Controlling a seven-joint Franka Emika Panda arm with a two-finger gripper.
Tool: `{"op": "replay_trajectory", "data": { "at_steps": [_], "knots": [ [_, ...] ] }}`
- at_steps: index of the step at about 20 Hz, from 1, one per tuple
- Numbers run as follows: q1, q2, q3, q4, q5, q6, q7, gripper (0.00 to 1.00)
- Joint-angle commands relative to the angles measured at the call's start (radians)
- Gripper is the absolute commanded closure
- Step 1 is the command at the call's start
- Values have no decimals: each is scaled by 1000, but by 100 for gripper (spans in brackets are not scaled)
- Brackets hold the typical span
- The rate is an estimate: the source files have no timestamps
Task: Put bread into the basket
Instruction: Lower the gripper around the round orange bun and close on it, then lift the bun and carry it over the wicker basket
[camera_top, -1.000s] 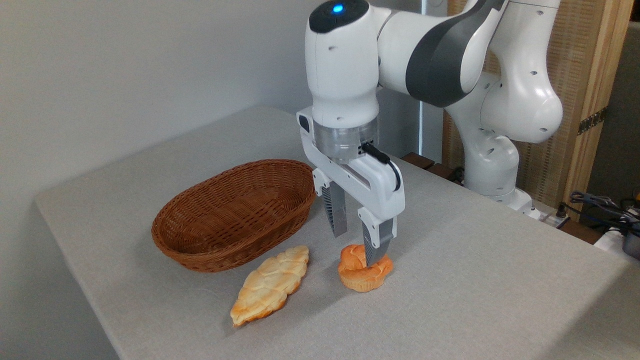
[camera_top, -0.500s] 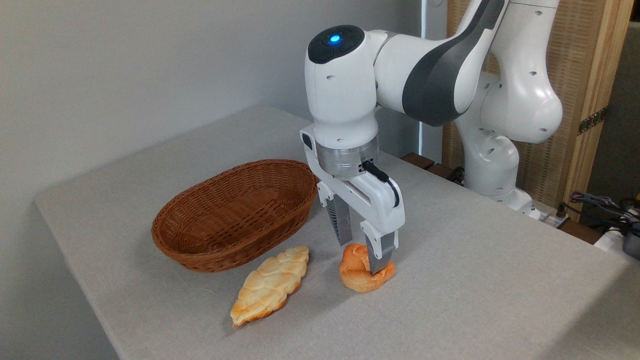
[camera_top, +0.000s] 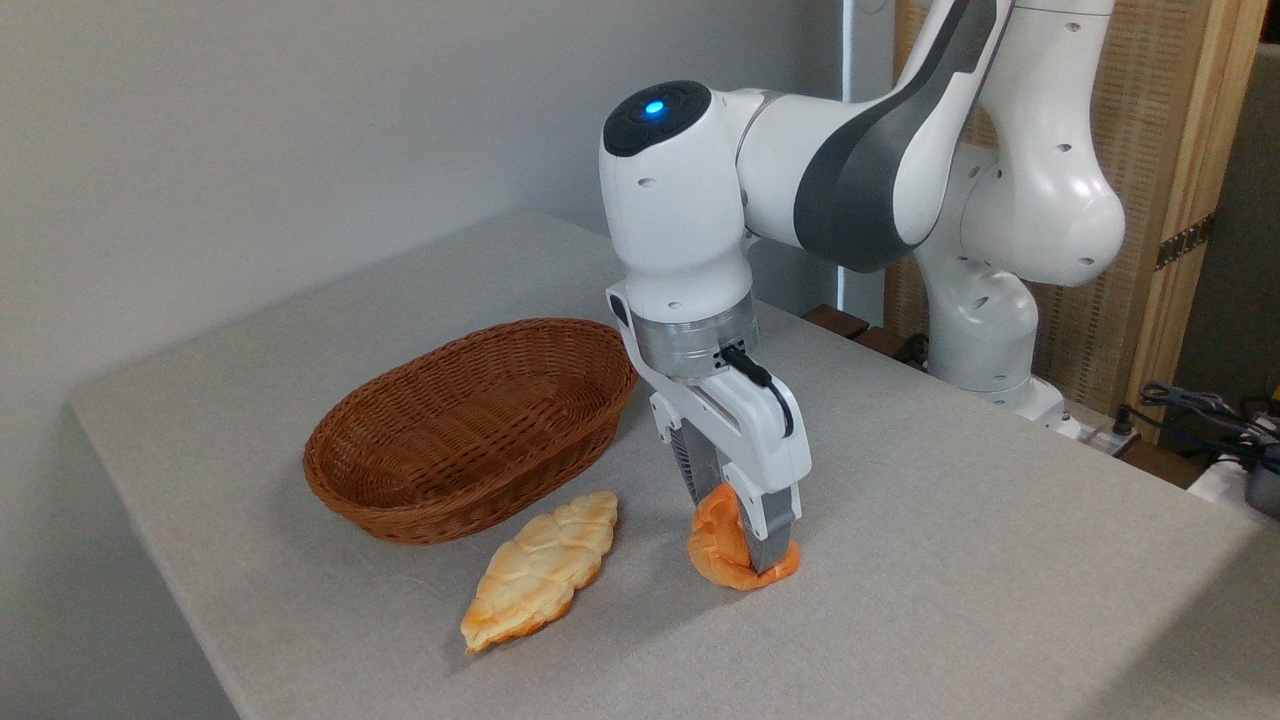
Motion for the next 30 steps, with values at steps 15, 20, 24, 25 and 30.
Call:
{"op": "replay_trajectory", "data": {
  "at_steps": [15,20,24,25,30],
  "knots": [
    [-13,0,-31,102,-83,4,3,65],
    [-13,6,-129,242,-105,-106,-16,63],
    [-5,93,-268,403,-105,-146,-147,56],
    [-5,127,-291,446,-103,-146,-207,55],
    [-13,268,-380,576,-77,-145,-420,51]
  ]
}}
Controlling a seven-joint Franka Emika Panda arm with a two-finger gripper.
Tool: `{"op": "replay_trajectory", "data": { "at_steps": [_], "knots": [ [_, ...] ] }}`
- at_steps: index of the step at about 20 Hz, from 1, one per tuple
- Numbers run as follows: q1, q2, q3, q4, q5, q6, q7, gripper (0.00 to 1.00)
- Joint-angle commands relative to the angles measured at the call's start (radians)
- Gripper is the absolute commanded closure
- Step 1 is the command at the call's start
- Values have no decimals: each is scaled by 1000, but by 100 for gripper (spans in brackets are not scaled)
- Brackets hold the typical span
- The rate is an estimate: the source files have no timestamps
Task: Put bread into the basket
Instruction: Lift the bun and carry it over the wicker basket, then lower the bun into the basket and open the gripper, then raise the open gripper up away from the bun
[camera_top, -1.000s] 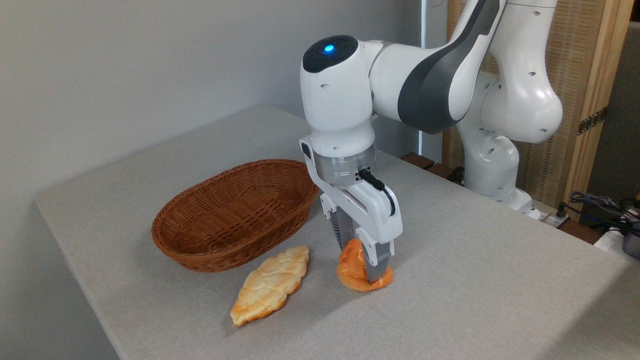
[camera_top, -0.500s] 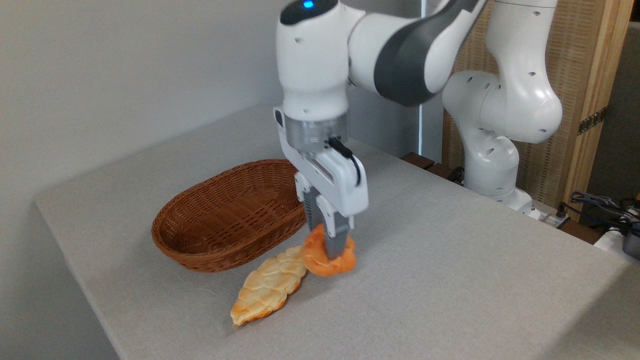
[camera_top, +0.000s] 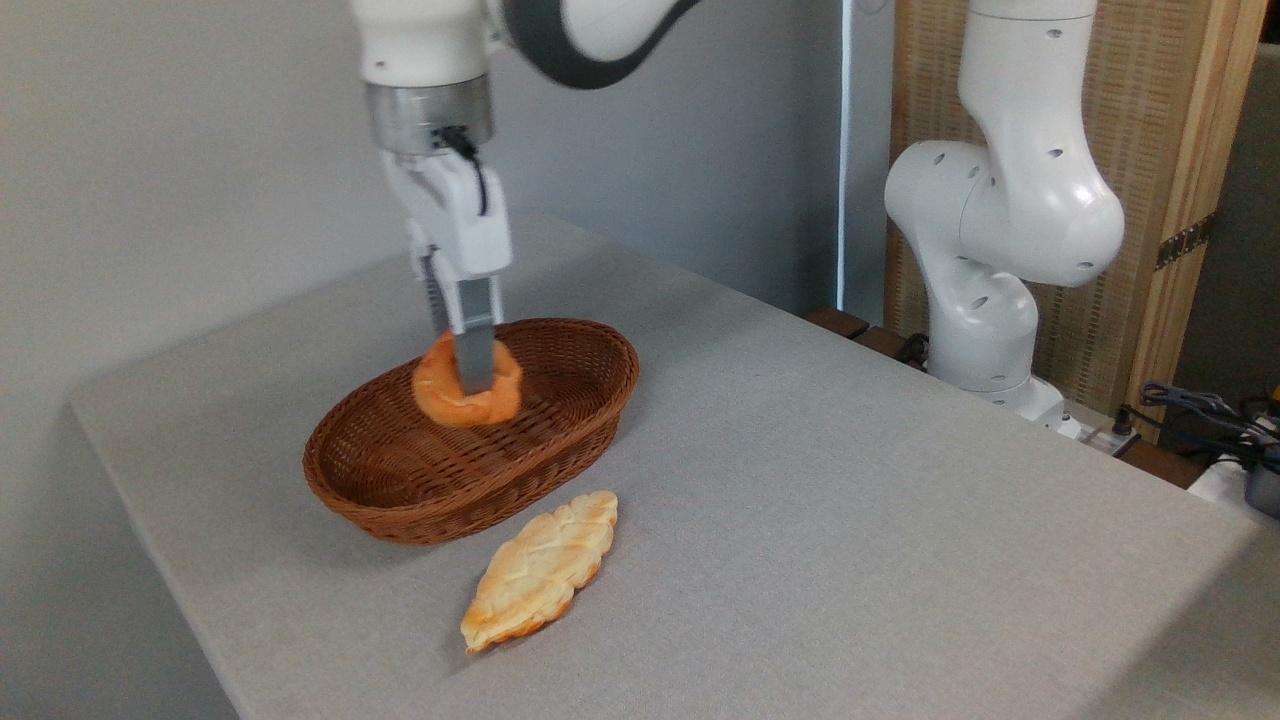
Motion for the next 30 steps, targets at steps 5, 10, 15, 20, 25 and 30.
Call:
{"op": "replay_trajectory", "data": {
  "at_steps": [5,10,15,20,25,30],
  "knots": [
    [0,167,-94,94,117,55,-229,2],
    [0,180,-103,94,145,81,-268,0],
    [-2,180,-103,94,143,80,-268,0],
    [0,175,-98,100,128,78,-273,0],
    [20,175,-30,247,22,-55,-273,0],
    [61,200,4,428,16,-340,-181,0]
  ]
}}
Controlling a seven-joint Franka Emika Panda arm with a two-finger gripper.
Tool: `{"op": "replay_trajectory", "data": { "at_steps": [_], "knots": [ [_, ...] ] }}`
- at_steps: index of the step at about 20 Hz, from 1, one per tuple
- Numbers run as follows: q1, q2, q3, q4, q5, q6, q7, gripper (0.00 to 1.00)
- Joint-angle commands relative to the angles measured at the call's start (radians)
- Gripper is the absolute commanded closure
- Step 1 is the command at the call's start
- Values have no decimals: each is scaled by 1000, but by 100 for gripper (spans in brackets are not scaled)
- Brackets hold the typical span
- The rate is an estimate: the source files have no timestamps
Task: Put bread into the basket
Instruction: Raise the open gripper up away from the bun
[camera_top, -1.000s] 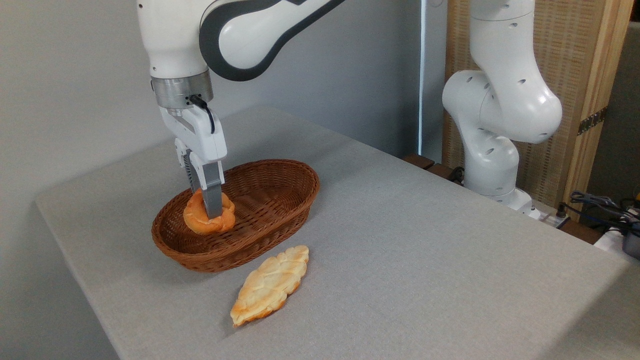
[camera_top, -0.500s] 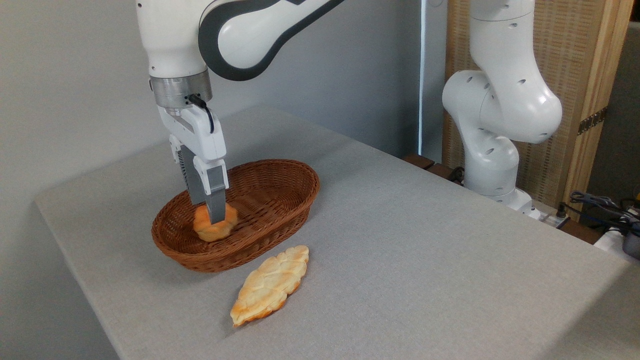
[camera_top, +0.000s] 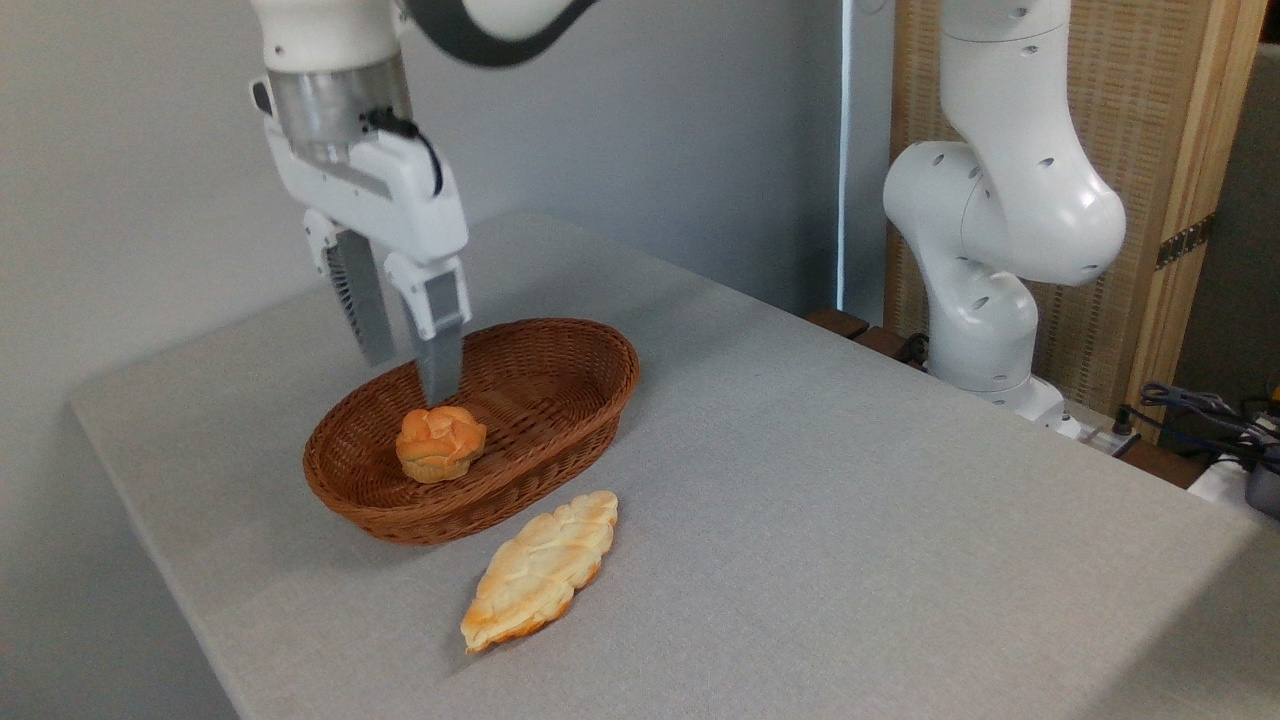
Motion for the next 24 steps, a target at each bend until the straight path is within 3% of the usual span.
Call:
{"op": "replay_trajectory", "data": {
  "at_steps": [1,5,8,14,24],
  "knots": [
    [36,27,12,133,-19,-180,113,0],
    [73,21,17,173,-69,-237,151,0],
    [94,6,18,157,-72,-231,157,0],
    [94,-74,58,20,-72,-151,163,0],
    [90,-135,80,-75,-74,-116,214,0]
  ]
}}
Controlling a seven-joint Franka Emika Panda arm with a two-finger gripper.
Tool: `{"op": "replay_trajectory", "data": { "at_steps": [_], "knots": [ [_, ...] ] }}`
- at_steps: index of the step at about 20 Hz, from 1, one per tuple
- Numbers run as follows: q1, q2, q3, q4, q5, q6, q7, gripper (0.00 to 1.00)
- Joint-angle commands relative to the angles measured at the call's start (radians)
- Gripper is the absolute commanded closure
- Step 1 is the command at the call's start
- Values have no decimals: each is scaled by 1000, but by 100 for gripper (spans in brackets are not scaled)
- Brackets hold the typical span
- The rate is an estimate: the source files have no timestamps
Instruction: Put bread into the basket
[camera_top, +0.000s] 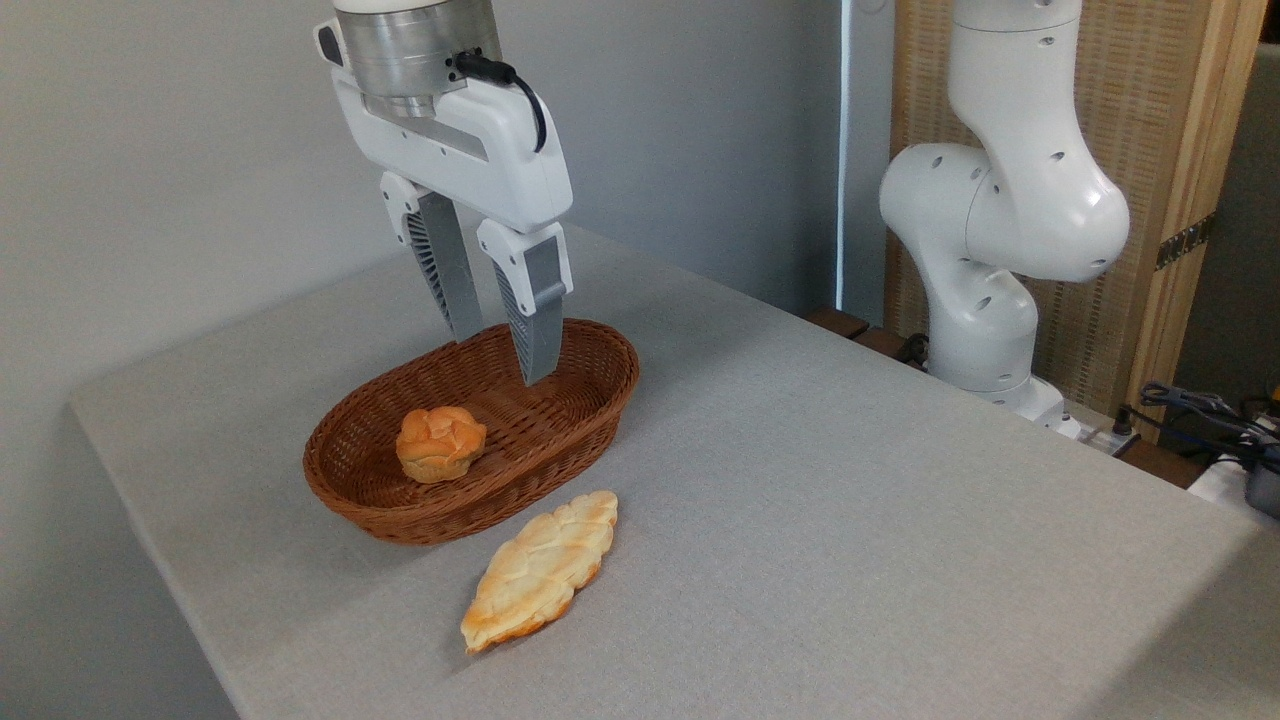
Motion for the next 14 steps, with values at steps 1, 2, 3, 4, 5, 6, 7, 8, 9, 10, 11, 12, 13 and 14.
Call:
{"op": "replay_trajectory", "data": {
  "at_steps": [1,2,3,4,5,6,7,8,9,10,11,12,13,14],
  "knots": [
    [-7,-72,9,-115,-22,75,18,0],
    [-8,-79,9,-128,-22,86,18,0],
    [-7,-79,9,-125,-22,85,16,0],
    [-7,-79,9,-123,-22,86,16,0],
    [-5,-79,9,-120,-22,83,18,0],
    [-4,-76,9,-117,-22,80,18,0],
    [-4,-76,8,-112,-21,80,18,0],
    [-4,-76,8,-111,-21,80,18,0],
    [-4,-76,8,-111,-21,80,18,0],
    [-4,-76,8,-111,-21,78,18,0],
    [-4,-76,8,-111,-19,78,18,0],
    [-4,-76,8,-111,-18,80,18,0],
    [-4,-76,8,-111,-18,80,18,0],
    [-4,-76,8,-111,-18,80,18,0]
  ]
}}
